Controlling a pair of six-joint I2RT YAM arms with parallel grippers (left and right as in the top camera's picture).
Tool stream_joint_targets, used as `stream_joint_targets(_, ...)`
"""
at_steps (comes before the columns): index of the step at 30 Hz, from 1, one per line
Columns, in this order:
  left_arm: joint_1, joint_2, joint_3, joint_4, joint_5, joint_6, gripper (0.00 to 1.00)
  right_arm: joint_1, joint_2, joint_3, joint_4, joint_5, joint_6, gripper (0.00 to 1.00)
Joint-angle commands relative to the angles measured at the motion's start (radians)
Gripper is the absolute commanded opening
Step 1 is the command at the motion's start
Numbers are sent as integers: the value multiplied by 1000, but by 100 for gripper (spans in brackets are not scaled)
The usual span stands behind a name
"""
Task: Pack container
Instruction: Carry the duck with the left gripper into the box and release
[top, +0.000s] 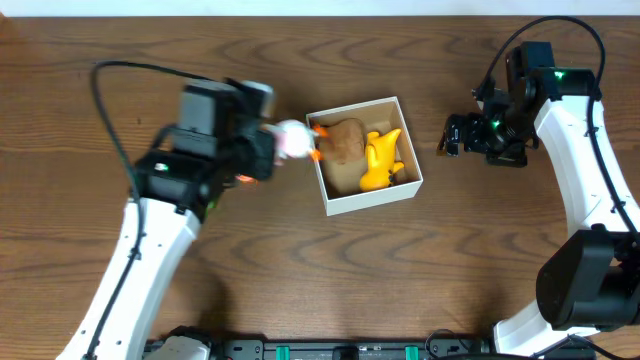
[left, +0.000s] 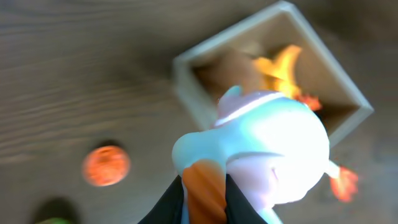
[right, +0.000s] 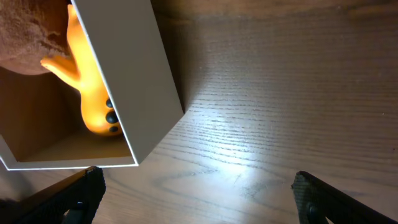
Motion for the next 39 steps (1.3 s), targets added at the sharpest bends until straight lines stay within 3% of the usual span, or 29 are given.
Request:
stream_joint_targets(1,-94,25,15,27,22,-37,15,-5,-12,-6,6,-7,12,99)
stream_joint_targets(9,-222,205,15,145,4,-51,15,-5,-12,-6,7,-7,12,99)
stream_joint_targets(18,-232,379,15,241,3,-114,16,-5,-12,-6,6,-8,12,99)
stream_joint_targets(23,-232,419,12,202,3,-121,17,-5,-12,-6,6,-8,12,99)
stream_joint_targets(28,-232,441,5,142,-47,-121,31,-5,-12,-6,6,-8,12,99)
stream_joint_targets(31,-232,429,10,139,-49,-121,55,-5,-12,-6,6,-8,12,99)
stream_joint_targets(34,-232,396,34,138,-48,-121,63,-5,-12,-6,6,-8,12,99)
stream_joint_targets(39,-232,317,74,138,-48,-121,68,-5,-12,-6,6,-8,12,99)
